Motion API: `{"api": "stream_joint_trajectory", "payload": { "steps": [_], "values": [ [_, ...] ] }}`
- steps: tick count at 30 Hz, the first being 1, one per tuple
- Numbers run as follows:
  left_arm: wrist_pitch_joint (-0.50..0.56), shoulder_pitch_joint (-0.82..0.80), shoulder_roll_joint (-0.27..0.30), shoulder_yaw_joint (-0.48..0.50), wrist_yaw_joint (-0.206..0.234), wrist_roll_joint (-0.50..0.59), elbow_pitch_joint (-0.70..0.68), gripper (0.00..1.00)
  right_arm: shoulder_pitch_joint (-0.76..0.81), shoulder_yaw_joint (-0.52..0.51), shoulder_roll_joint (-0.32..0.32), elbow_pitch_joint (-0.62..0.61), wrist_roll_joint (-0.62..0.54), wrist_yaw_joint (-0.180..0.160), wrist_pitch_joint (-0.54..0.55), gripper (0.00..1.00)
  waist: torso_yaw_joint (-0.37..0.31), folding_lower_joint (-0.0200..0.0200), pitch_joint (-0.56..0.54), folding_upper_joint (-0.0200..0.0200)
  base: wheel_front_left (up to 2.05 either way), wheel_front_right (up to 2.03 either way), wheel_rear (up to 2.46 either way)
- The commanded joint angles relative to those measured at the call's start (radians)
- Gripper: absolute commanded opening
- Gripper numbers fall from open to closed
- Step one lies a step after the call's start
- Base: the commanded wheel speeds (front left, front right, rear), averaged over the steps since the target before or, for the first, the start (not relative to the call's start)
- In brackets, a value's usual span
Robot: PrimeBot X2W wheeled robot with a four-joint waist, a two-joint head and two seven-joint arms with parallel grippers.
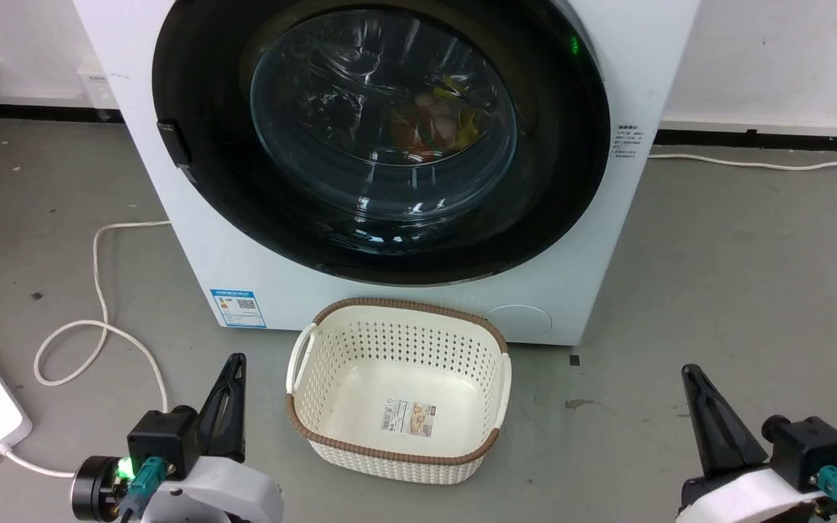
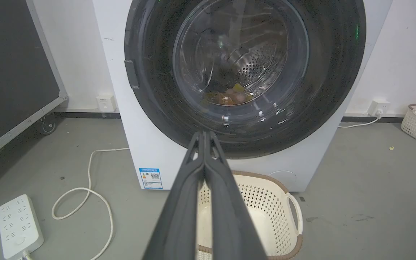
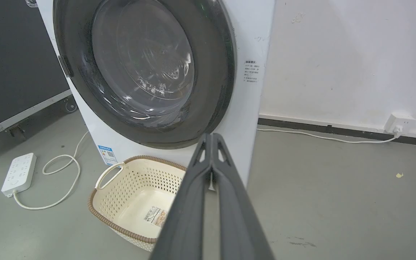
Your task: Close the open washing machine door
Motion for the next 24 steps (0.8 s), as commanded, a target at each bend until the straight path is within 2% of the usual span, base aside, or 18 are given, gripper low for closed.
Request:
{"api": "stream_joint_trajectory", "payload": {
  "steps": [1, 24],
  "values": [
    [0.007, 0.015, -0.003, 0.003, 0.011, 0.012, -0.008, 0.00, -0.012, 0.002, 0.002, -0.010, -0.009, 0.000, 0.008, 0.00, 0.001, -0.0001, 0.000, 0.0000, 0.00, 0.00, 0.00],
    [0.052, 0.020, -0.014, 0.008, 0.033, 0.045, -0.038, 0.00, -0.017, 0.013, 0.003, -0.023, -0.031, -0.001, 0.053, 0.00, 0.006, -0.0001, -0.001, 0.0000, 0.00, 0.00, 0.00]
  ]
}}
